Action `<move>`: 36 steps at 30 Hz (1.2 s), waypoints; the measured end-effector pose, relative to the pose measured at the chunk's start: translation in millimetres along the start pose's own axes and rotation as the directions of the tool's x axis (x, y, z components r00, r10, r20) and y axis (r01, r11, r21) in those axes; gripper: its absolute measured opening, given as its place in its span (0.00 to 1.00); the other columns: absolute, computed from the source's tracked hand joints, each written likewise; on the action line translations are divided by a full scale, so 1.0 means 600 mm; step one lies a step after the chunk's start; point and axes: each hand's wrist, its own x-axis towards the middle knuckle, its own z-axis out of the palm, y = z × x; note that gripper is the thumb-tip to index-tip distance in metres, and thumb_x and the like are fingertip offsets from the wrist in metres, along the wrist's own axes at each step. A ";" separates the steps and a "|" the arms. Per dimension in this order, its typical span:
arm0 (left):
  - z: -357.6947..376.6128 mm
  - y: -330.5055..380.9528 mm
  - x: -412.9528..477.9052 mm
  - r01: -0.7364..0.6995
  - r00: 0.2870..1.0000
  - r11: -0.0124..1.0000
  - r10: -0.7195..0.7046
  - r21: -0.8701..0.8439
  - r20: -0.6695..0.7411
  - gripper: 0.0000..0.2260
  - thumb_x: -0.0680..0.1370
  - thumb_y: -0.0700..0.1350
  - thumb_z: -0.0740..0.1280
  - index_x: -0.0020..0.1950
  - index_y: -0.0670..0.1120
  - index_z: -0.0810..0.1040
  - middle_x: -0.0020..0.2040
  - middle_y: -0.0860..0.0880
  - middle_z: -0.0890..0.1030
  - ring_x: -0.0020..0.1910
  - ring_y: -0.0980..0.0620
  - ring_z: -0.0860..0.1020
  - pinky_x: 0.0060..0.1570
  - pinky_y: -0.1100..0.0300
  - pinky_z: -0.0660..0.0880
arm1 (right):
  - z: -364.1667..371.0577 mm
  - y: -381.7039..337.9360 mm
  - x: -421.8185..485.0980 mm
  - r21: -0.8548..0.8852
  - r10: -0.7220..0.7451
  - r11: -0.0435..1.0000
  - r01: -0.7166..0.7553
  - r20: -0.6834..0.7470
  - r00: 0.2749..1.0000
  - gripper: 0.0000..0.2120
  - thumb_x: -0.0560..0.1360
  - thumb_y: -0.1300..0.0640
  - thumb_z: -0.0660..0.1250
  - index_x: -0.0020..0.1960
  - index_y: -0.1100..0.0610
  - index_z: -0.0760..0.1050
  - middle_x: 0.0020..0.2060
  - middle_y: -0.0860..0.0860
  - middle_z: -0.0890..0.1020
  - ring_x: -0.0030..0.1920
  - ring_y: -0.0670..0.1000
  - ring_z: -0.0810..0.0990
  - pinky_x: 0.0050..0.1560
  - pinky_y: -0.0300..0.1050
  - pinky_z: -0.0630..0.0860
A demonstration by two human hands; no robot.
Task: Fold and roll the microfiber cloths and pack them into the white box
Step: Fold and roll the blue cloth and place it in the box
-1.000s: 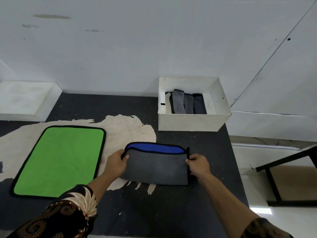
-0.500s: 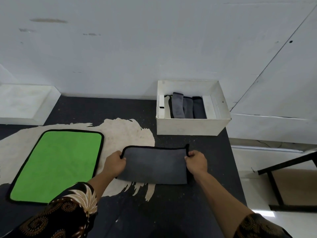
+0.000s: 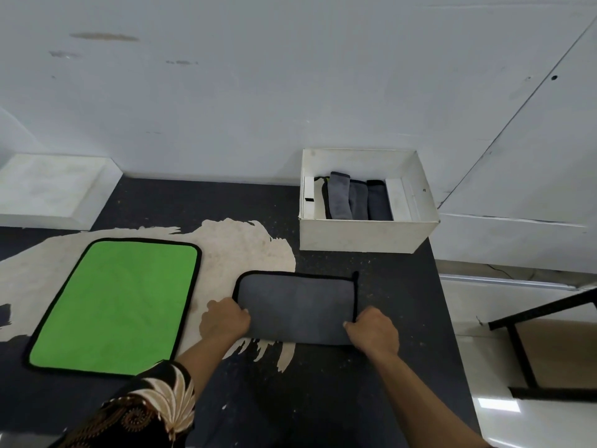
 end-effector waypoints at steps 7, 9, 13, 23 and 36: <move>0.004 -0.034 -0.002 0.024 0.997 0.992 -0.015 -0.127 0.070 0.12 0.78 0.51 0.66 0.50 0.42 0.77 0.50 0.43 0.80 0.46 0.45 0.76 0.42 0.57 0.72 | -0.002 0.004 -0.033 -0.074 0.034 0.997 -0.034 0.002 0.999 0.17 0.76 0.46 0.68 0.57 0.57 0.75 0.53 0.54 0.81 0.51 0.54 0.81 0.42 0.44 0.72; 0.003 -0.044 -0.002 0.012 0.998 0.985 -0.001 -0.169 0.062 0.10 0.77 0.48 0.69 0.46 0.42 0.77 0.47 0.43 0.80 0.43 0.46 0.75 0.40 0.59 0.70 | 0.003 0.005 -0.039 -0.070 0.019 0.997 -0.019 0.000 1.000 0.13 0.77 0.48 0.68 0.54 0.57 0.76 0.49 0.53 0.82 0.48 0.53 0.81 0.42 0.44 0.73; -0.001 -0.059 -0.005 -0.015 0.999 0.979 0.023 -0.204 0.038 0.10 0.75 0.46 0.73 0.46 0.39 0.79 0.43 0.43 0.79 0.44 0.44 0.78 0.38 0.59 0.68 | 0.008 0.005 -0.042 0.046 -0.005 0.999 0.006 -0.019 1.000 0.09 0.75 0.52 0.68 0.39 0.56 0.74 0.37 0.51 0.78 0.36 0.49 0.76 0.35 0.42 0.71; 0.025 -0.116 -0.032 -0.021 0.995 0.833 0.072 -0.552 0.071 0.15 0.73 0.50 0.72 0.34 0.40 0.80 0.36 0.43 0.82 0.39 0.43 0.82 0.43 0.53 0.81 | 0.018 0.025 -0.098 0.528 0.126 0.828 -0.187 0.149 0.981 0.04 0.73 0.65 0.69 0.47 0.62 0.74 0.44 0.59 0.82 0.39 0.52 0.82 0.31 0.42 0.78; 0.048 -0.164 -0.125 -0.156 0.986 0.940 0.165 -0.303 0.005 0.08 0.75 0.43 0.71 0.53 0.45 0.80 0.54 0.46 0.82 0.55 0.46 0.79 0.51 0.58 0.73 | 0.089 0.110 -0.177 0.282 0.158 0.949 -0.140 -0.039 0.987 0.07 0.74 0.56 0.64 0.50 0.58 0.76 0.43 0.55 0.83 0.39 0.57 0.83 0.44 0.54 0.83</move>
